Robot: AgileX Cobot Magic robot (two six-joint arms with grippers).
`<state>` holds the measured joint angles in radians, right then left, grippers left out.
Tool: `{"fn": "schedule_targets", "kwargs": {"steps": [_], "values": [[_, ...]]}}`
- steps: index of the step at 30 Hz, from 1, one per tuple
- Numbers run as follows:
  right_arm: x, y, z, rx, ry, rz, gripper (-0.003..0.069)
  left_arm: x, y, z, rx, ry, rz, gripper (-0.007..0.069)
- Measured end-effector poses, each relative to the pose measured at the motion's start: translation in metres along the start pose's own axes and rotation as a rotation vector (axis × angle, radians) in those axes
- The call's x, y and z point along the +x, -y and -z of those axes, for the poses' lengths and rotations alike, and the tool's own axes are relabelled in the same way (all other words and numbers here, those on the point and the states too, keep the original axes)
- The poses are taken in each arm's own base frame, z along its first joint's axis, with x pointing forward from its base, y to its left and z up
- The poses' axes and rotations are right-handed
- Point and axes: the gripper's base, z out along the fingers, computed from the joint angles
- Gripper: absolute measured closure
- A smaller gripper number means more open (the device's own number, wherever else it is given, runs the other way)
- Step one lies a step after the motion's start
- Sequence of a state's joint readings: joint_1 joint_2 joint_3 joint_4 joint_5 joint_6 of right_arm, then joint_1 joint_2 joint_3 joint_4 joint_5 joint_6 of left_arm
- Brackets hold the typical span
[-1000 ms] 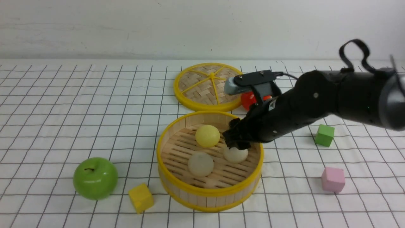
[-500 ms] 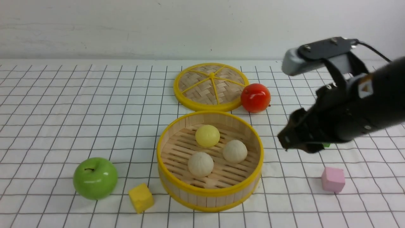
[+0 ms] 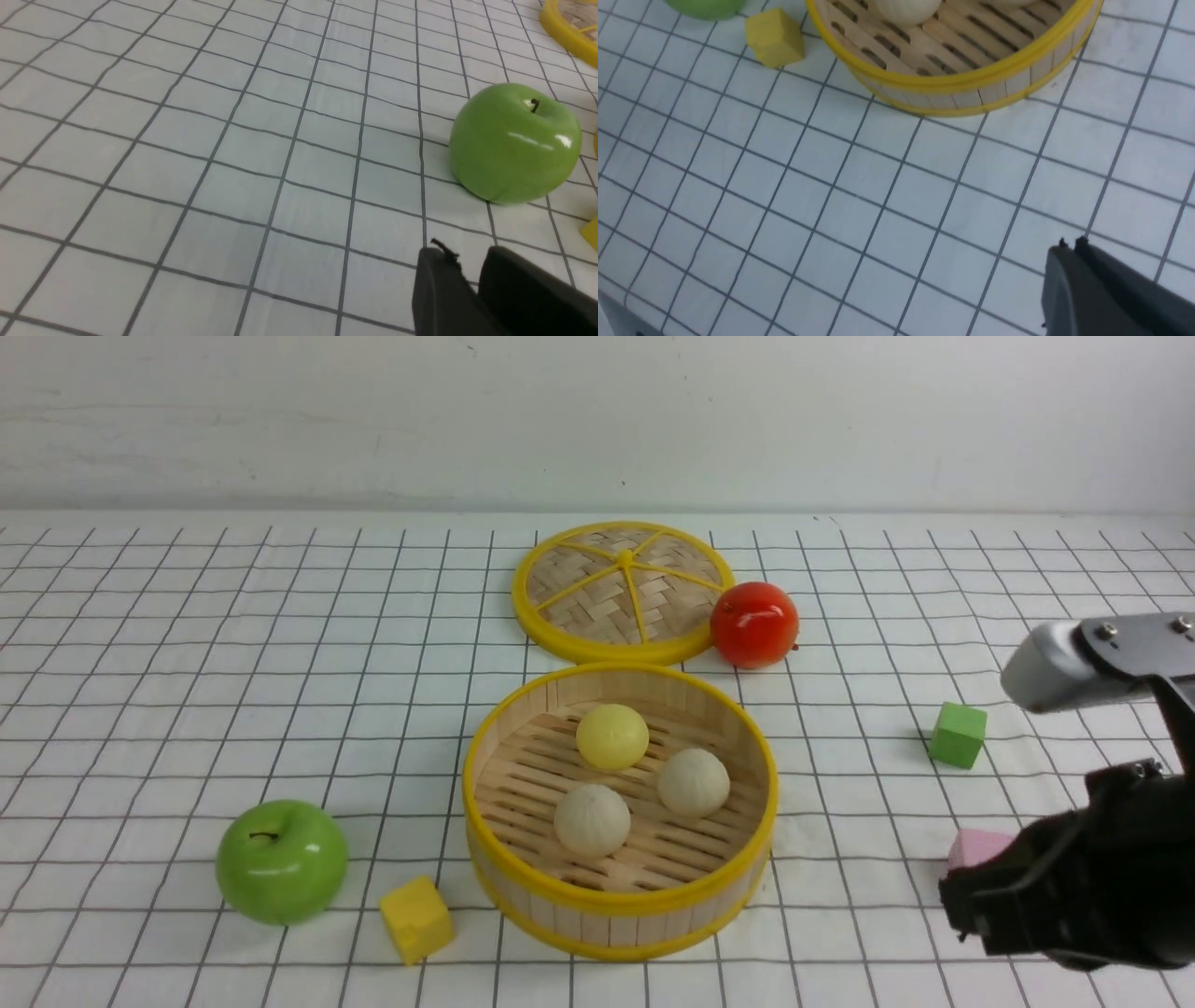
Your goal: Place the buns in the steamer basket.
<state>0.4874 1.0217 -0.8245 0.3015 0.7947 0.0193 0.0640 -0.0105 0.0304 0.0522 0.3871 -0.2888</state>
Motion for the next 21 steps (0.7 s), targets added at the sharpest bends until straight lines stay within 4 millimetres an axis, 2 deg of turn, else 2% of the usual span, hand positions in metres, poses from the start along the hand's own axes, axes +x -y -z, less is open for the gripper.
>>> {"fn": "schedule_targets", "kwargs": {"steps": [4, 8, 10, 12, 13, 15, 18, 21], "values": [[0.004, -0.001, 0.0, -0.001, -0.029, 0.007, 0.0678, 0.0, 0.0, 0.0, 0.0, 0.0, 0.0, 0.0491], [0.004, -0.001, 0.014, 0.029, 0.048, 0.092, 0.0676, 0.0, 0.0, 0.0, -0.001, 0.0, 0.0, 0.0485], [0.004, 0.006, 0.036, 0.108, 0.158, 0.183, 0.0674, 0.0, 0.0, 0.0, -0.001, 0.0, 0.0, 0.048], [0.006, 0.009, 0.044, 0.143, 0.194, 0.208, 0.0674, 0.0, 0.0, 0.0, -0.001, 0.0, 0.0, 0.048], [0.009, 0.013, 0.059, 0.193, 0.254, 0.231, 0.0672, 0.0, 0.0, 0.0, -0.001, 0.0, 0.0, 0.0478], [0.012, 0.015, 0.064, 0.219, 0.283, 0.245, 0.0671, 0.0, 0.0, 0.0, -0.001, 0.0, 0.0, 0.0477], [0.027, 0.029, 0.076, 0.313, 0.383, 0.203, 0.0669, 0.0, 0.0, 0.0, -0.002, 0.0, 0.001, 0.0472], [0.054, 0.046, 0.077, 0.393, 0.485, 0.096, 0.0669, 0.0, 0.0, 0.0, -0.002, 0.0, 0.001, 0.0468]]}}
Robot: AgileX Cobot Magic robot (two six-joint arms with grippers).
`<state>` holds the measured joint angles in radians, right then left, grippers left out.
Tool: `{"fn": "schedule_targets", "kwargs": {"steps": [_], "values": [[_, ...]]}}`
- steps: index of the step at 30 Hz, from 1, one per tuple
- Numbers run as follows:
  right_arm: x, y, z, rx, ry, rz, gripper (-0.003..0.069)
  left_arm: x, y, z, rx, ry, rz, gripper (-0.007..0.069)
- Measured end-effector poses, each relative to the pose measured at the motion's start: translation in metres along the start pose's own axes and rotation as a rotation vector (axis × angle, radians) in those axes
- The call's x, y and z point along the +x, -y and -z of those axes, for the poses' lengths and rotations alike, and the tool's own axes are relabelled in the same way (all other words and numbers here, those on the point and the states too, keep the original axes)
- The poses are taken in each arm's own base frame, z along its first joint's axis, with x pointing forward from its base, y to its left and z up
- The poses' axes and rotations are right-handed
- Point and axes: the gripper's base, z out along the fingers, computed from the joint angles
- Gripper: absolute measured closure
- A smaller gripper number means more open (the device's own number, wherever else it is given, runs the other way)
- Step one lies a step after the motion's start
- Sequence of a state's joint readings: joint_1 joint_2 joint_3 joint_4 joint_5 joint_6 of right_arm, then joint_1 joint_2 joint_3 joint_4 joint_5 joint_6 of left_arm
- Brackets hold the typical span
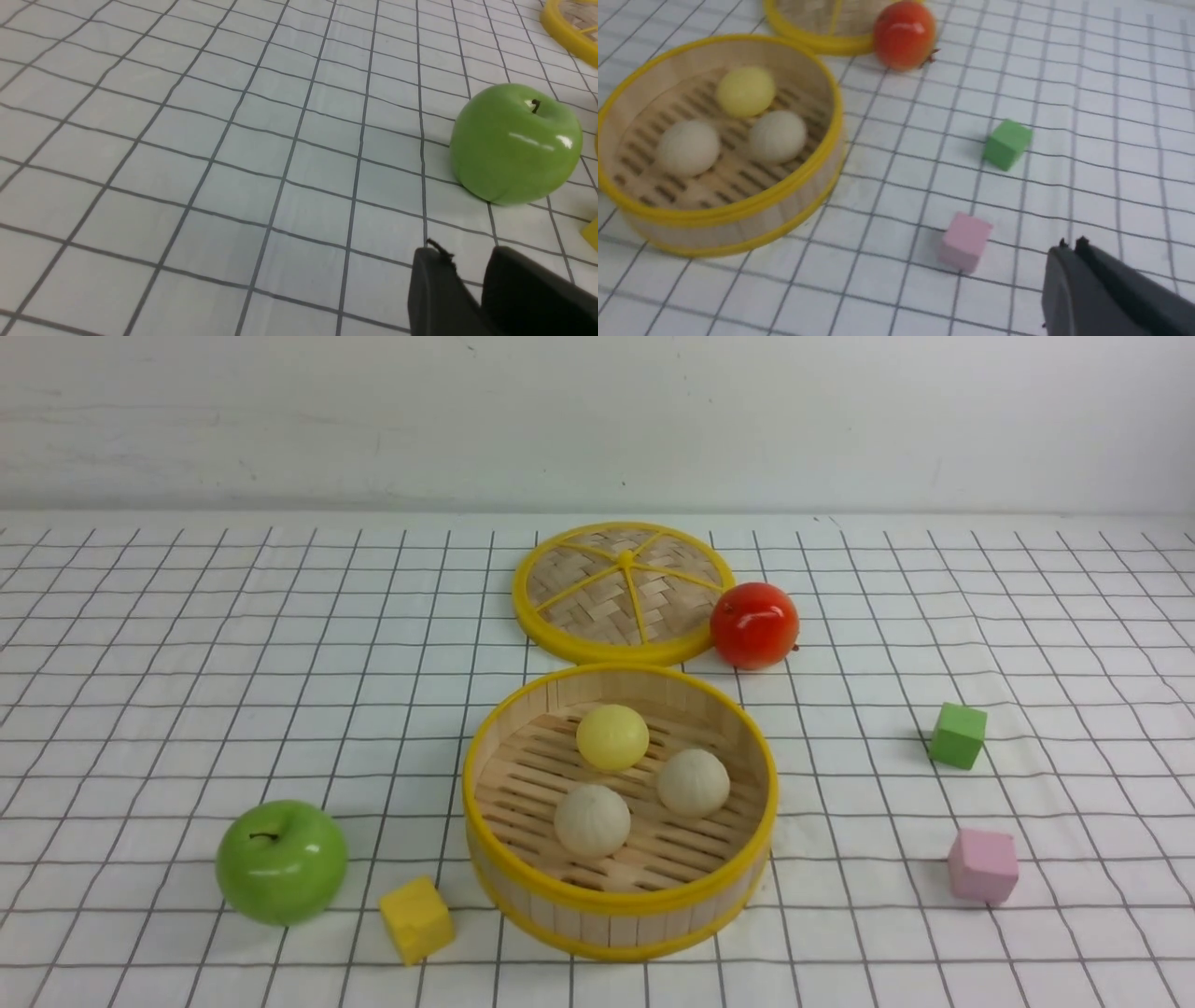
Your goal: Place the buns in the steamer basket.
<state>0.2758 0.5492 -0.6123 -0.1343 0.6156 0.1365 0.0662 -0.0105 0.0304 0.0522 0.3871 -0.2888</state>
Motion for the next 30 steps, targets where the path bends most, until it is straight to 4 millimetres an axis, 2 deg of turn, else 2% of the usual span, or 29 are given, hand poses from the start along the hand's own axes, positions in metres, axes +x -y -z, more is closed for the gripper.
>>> {"fn": "schedule_targets", "kwargs": {"steps": [1, 2, 3, 4, 6, 7, 8, 9, 11, 13, 30], "values": [[0.016, 0.007, 0.004, 0.061, 0.043, -0.042, 0.0669, 0.0, 0.0, 0.0, 0.0, 0.0, 0.0, 0.0466], [0.018, 0.008, 0.007, 0.068, 0.066, -0.048, 0.0669, 0.0, 0.0, 0.0, 0.0, 0.0, 0.0, 0.0466], [0.029, 0.011, 0.006, 0.096, 0.072, -0.063, 0.0669, 0.0, 0.0, 0.0, 0.0, 0.0, 0.0, 0.0465], [0.049, 0.014, 0.01, 0.146, 0.129, -0.078, 0.0669, 0.0, 0.0, 0.0, 0.0, 0.0, 0.0, 0.0462], [0.076, 0.017, 0.009, 0.199, 0.171, -0.082, 0.0669, 0.0, 0.0, 0.0, 0.0, 0.0, 0.0, 0.0461], [0.079, 0.017, 0.008, 0.203, 0.17, -0.084, 0.0669, 0.0, 0.0, 0.0, 0.0, 0.0, 0.0, 0.0461], [0.089, 0.017, 0.007, 0.218, 0.186, -0.087, 0.0669, 0.0, 0.0, 0.0, 0.0, 0.0, 0.0, 0.0461], [0.109, 0.017, 0.003, 0.244, 0.201, -0.094, 0.0669, 0.0, 0.0, 0.0, 0.0, 0.0, 0.0, 0.0461], [0.13, 0.018, -0.004, 0.266, 0.197, -0.109, 0.0669, 0.0, 0.0, 0.0, 0.0, 0.0, 0.0, 0.0461], [0.156, 0.018, -0.015, 0.283, 0.15, -0.145, 0.0666, 0.0, 0.0, 0.0, 0.0, 0.0, 0.0, 0.0461], [0.159, 0.018, -0.016, 0.291, 0.151, -0.157, 0.0655, 0.0, 0.0, 0.0, 0.0, 0.0, 0.0, 0.046]]}}
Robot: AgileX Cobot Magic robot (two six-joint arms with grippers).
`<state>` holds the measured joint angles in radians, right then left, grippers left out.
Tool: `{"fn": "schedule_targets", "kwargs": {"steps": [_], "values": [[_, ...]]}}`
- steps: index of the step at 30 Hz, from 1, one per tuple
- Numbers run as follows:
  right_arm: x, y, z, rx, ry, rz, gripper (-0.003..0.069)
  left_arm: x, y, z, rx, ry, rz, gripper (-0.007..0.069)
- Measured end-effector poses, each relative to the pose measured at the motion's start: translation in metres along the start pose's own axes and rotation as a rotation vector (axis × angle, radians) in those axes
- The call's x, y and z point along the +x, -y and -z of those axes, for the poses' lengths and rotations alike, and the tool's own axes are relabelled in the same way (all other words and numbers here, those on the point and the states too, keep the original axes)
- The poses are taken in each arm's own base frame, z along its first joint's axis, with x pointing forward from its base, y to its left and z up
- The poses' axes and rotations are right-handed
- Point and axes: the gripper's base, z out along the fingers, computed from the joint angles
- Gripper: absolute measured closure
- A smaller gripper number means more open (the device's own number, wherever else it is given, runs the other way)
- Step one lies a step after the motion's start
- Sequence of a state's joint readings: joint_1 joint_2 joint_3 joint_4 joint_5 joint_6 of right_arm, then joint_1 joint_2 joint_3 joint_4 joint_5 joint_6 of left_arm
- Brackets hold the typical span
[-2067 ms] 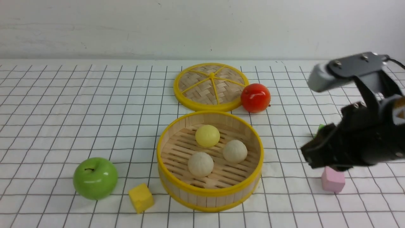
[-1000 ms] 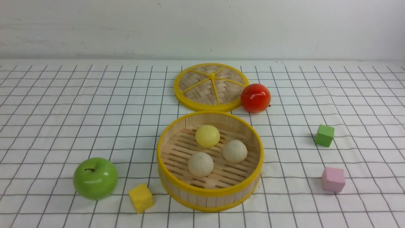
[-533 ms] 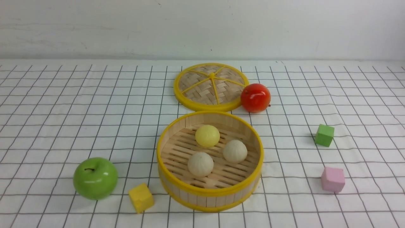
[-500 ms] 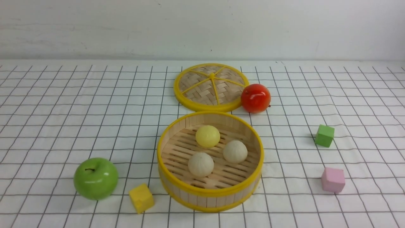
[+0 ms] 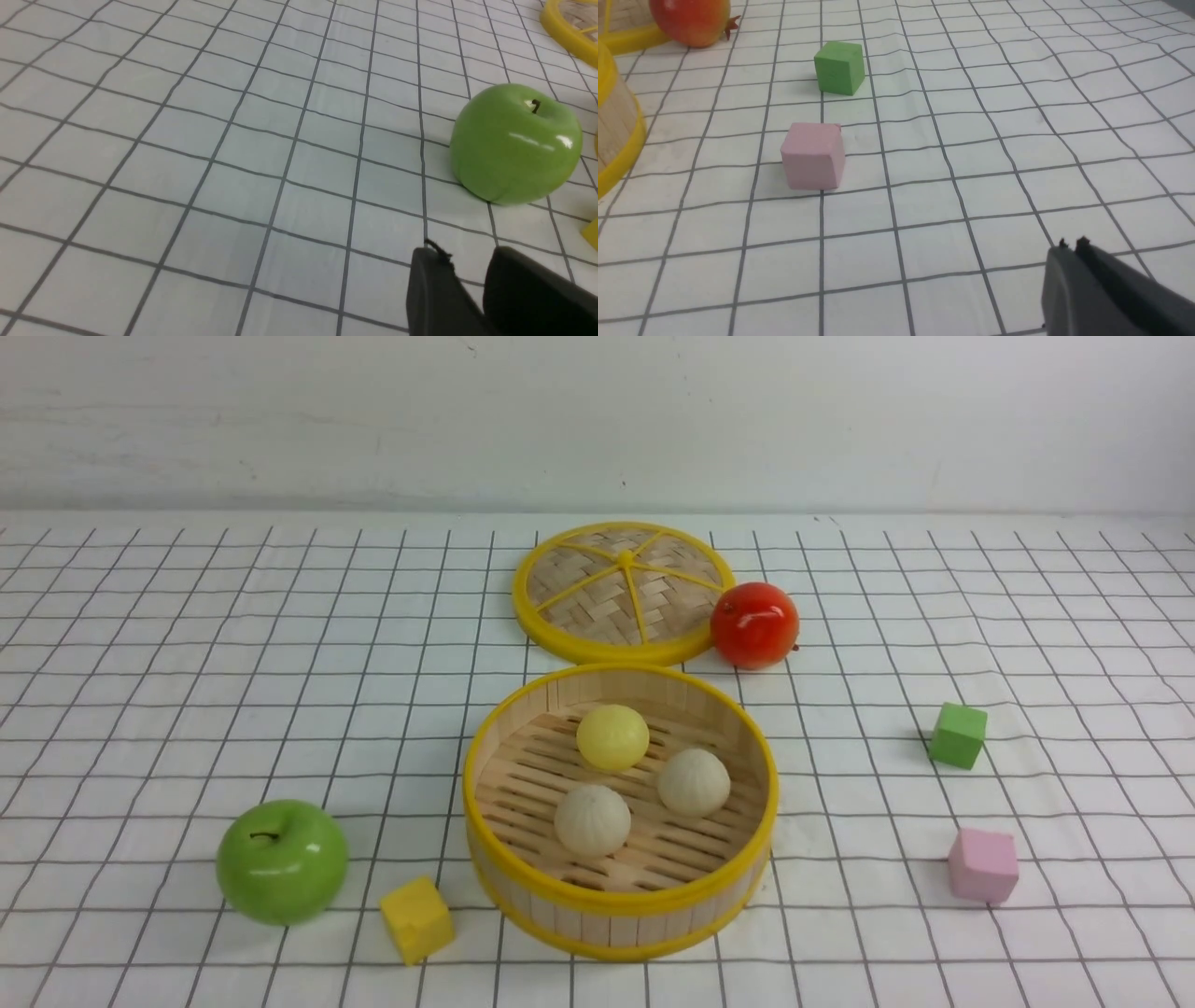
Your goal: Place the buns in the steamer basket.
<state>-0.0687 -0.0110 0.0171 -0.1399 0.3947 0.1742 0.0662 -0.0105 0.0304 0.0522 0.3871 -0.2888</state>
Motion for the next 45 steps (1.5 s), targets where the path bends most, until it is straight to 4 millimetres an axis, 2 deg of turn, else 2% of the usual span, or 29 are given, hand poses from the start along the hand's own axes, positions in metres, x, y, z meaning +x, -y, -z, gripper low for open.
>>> {"fn": "schedule_targets", "kwargs": {"steps": [45], "values": [[-0.0001, 0.0, 0.0, 0.0, 0.002, -0.002, 0.0619, 0.0015, 0.0062, 0.0003, 0.113, -0.026, -0.038, 0.0415]]}}
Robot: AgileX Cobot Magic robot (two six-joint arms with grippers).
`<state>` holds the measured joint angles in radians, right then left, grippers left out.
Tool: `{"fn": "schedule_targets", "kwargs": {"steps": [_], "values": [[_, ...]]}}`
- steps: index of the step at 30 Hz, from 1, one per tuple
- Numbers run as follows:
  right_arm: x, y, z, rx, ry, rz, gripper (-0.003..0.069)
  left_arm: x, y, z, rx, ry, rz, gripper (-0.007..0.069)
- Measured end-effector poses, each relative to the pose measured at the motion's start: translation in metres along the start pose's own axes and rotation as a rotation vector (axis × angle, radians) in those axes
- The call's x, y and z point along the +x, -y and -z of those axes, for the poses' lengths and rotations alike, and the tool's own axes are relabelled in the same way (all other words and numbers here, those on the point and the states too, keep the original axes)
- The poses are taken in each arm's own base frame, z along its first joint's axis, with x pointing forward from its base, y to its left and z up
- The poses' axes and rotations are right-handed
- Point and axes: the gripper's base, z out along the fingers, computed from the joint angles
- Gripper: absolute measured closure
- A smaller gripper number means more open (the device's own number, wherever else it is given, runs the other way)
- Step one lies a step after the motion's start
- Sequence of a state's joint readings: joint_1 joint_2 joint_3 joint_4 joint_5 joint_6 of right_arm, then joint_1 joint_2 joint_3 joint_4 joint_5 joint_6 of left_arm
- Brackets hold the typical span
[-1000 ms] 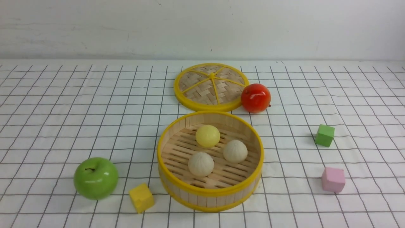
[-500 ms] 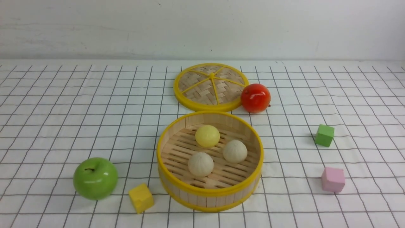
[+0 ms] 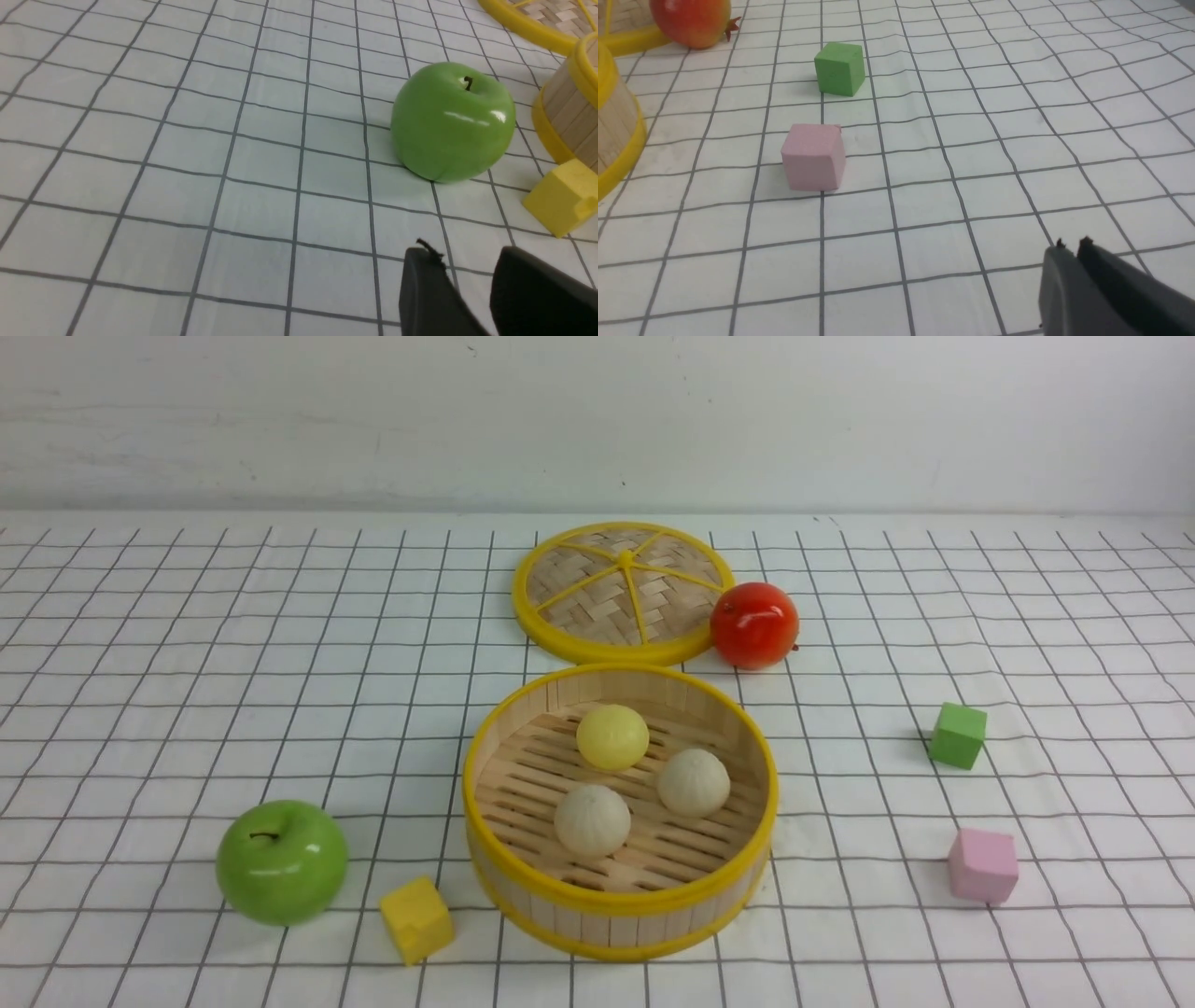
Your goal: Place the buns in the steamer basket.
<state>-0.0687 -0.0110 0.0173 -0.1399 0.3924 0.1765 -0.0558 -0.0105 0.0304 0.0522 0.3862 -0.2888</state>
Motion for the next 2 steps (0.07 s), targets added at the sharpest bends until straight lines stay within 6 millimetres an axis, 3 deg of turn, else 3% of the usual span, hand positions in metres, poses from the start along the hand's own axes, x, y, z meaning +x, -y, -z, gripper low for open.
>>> {"fn": "schedule_targets", "kwargs": {"steps": [2], "values": [[0.0, 0.0, 0.0, 0.0, 0.0, 0.0, 0.0615, 0.0, 0.0, 0.0, 0.0, 0.0, 0.0, 0.0413]]}}
